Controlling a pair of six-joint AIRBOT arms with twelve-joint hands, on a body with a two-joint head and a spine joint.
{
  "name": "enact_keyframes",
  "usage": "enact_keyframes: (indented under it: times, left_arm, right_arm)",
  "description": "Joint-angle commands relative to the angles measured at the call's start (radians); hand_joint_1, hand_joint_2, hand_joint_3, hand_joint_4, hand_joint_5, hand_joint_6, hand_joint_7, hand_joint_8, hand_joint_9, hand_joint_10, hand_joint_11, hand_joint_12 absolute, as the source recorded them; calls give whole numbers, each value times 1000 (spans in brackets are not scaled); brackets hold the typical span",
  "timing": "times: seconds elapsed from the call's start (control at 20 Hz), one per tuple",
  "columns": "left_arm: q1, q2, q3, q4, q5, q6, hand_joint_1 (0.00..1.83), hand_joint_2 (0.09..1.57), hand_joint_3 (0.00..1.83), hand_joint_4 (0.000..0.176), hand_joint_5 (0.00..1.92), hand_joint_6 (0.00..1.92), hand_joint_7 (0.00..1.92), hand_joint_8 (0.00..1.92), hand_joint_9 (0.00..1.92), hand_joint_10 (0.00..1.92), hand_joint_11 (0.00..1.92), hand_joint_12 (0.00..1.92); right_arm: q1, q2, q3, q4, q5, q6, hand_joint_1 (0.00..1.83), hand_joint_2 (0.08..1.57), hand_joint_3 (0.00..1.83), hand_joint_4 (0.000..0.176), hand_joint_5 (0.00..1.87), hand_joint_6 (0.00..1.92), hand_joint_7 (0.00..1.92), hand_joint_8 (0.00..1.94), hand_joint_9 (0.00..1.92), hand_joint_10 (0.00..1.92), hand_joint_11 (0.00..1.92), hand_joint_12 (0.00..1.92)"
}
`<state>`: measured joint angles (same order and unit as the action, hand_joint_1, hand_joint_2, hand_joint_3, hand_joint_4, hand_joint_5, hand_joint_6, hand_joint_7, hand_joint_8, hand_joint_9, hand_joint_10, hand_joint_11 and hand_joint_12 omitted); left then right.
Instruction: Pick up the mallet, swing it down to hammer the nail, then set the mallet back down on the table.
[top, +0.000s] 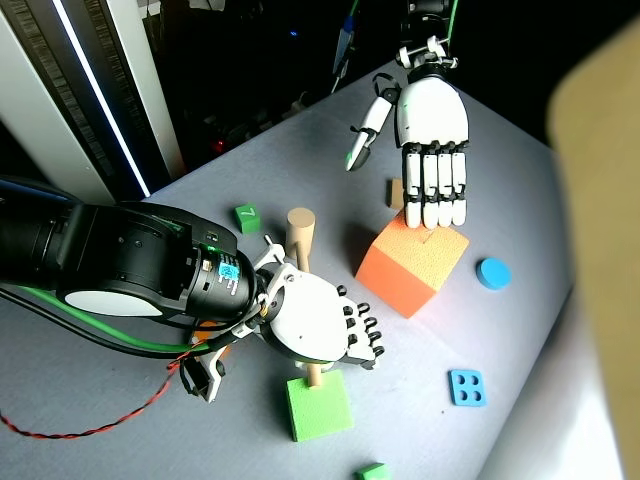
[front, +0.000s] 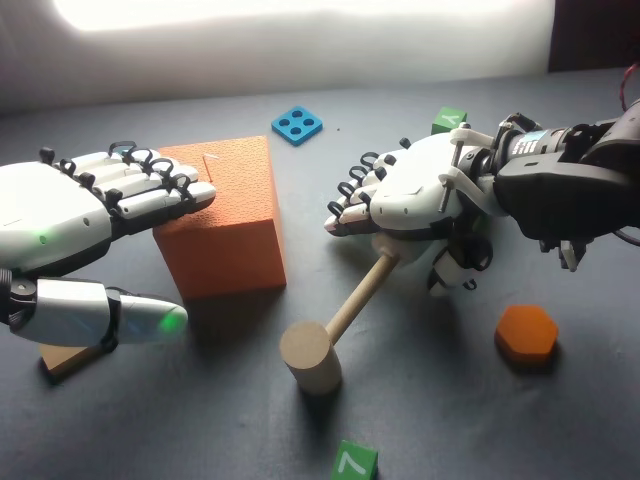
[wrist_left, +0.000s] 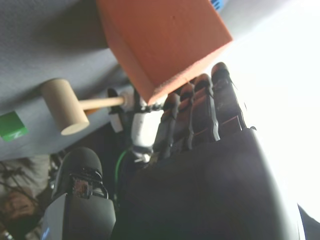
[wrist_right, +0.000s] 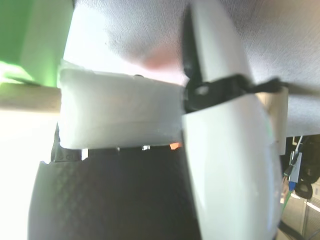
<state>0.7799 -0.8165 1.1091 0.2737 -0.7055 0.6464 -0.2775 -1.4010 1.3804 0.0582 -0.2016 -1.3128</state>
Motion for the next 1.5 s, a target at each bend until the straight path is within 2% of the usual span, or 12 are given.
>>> enact_keyframes:
  times: [0.0,0.3,0.6,0.7,0.85,0.95,1.15,1.2,1.3,1.35,1.4,1.45]
  left_arm:
    - [-7,13,-2,-21,-100,-5,0,1165,0,0,32,10,31,12,45,15,78,50]
    - [4,12,-3,-7,-98,-16,0,1177,3,0,29,10,18,6,24,9,45,46]
    - [19,5,-5,-7,-91,-16,0,1177,2,0,22,5,10,4,19,3,31,50]
    - [26,-1,-4,-7,-90,-19,0,1170,0,0,33,8,22,8,38,9,46,60]
    - [32,-11,-3,-7,-90,-26,0,1183,5,0,30,4,22,5,35,6,34,63]
    - [32,-14,-4,-7,-90,-27,0,1182,3,0,7,0,8,1,18,0,18,60]
    - [33,-15,-10,-7,-84,-33,0,1182,2,0,5,2,12,3,25,4,16,68]
    - [34,-15,-12,-7,-83,-33,0,1178,0,0,7,2,18,4,35,7,34,81]
    - [37,-15,-17,-7,-82,-33,0,1183,3,0,14,4,24,6,36,6,25,80]
    - [37,-15,-20,-7,-80,-33,0,1182,2,0,15,5,26,7,38,7,25,82]
    - [37,-15,-22,-7,-80,-33,0,1177,0,0,7,1,10,3,28,6,19,87]
    - [37,-15,-23,-7,-80,-33,0,1177,0,0,7,1,10,3,28,6,19,87]
  right_arm:
    - [0,2,3,-4,78,-1,1158,980,0,0,129,6,90,5,59,6,0,386]
    - [6,-3,5,-4,70,-1,1165,992,5,0,180,8,139,6,99,11,0,503]
    - [15,-8,5,-5,41,4,1160,978,0,0,186,8,132,3,84,4,0,439]
    - [23,-8,8,-5,29,8,1178,978,0,0,204,6,149,2,102,6,0,483]
    - [30,-8,12,-4,14,10,1117,1005,8,0,182,1,134,0,91,2,0,447]
    - [32,-8,14,-4,11,11,1163,988,0,0,204,8,160,8,115,11,0,454]
    - [32,-11,15,-4,3,13,1085,1013,3,0,350,42,369,47,288,70,0,802]
    - [32,-12,15,-4,3,13,1054,1015,1,0,553,49,610,59,491,178,0,1239]
    - [32,-13,15,-4,2,13,1036,1036,5,0,607,60,668,69,552,225,31,1327]
    - [32,-13,16,-4,2,13,1039,1040,1,0,639,61,704,69,566,303,72,1342]
    - [32,-13,16,-4,2,13,1041,1057,0,0,687,87,782,103,559,537,142,1384]
    - [32,-13,17,-4,2,13,1041,1057,0,0,687,87,782,103,559,537,142,1384]
